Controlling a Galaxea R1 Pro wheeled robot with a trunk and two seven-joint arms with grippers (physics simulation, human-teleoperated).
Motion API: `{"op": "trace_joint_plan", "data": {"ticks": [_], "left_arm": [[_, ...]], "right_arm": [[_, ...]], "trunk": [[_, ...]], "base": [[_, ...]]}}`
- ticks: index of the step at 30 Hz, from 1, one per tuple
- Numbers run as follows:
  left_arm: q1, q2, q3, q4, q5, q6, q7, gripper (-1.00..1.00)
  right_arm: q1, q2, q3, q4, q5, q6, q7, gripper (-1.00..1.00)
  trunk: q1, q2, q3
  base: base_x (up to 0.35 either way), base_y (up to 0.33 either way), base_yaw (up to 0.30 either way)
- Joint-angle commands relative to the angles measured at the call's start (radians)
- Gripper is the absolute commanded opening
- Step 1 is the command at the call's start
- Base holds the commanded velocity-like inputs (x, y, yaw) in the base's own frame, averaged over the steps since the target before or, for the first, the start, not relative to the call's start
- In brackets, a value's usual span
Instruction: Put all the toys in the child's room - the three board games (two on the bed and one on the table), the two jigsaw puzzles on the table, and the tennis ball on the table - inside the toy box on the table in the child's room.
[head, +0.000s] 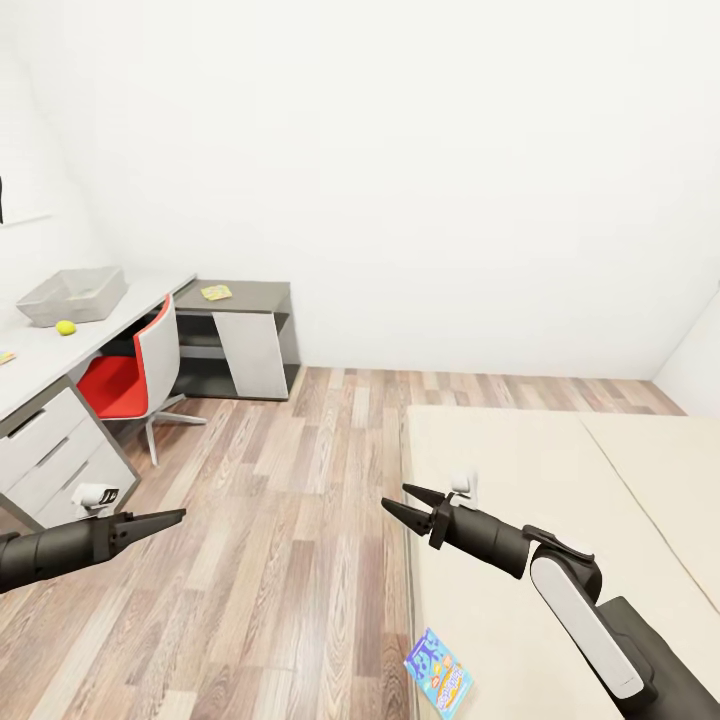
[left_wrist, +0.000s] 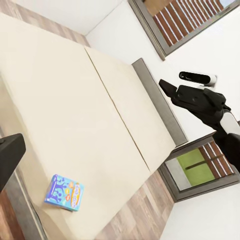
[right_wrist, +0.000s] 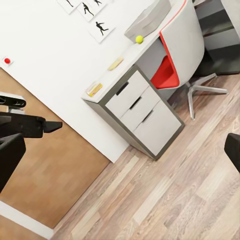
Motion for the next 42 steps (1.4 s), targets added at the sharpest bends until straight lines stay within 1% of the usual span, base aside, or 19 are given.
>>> {"op": "trace_joint_plan", "data": {"ticks": [1,9,37,42], "left_arm": [[-0.001,0.000,0.000,0.000,0.000,0.011,-0.004,1.00],[-0.001,0.000,0.000,0.000,0.000,0.011,-0.004,1.00],[-0.001,0.000,0.000,0.000,-0.001,0.011,-0.004,1.00],[-0.001,0.000,0.001,0.000,-0.001,0.011,-0.004,1.00]], "right_arm": [[-0.001,-0.001,0.001,0.000,-0.010,0.007,-0.002,1.00],[-0.001,-0.001,0.002,-0.001,-0.010,0.007,-0.002,1.00],[-0.001,-0.001,0.002,0.000,-0.009,0.007,-0.003,1.00],[-0.001,-0.001,0.002,0.000,-0.009,0.007,-0.003,1.00]], "trunk": [[0.001,-0.002,-0.002],[0.001,-0.002,0.008],[0.001,-0.002,0.054],[0.001,-0.002,0.058]], "base": [[0.000,0.000,0.000],[0.000,0.000,0.000],[0.000,0.000,0.000],[0.000,0.000,0.000]]}}
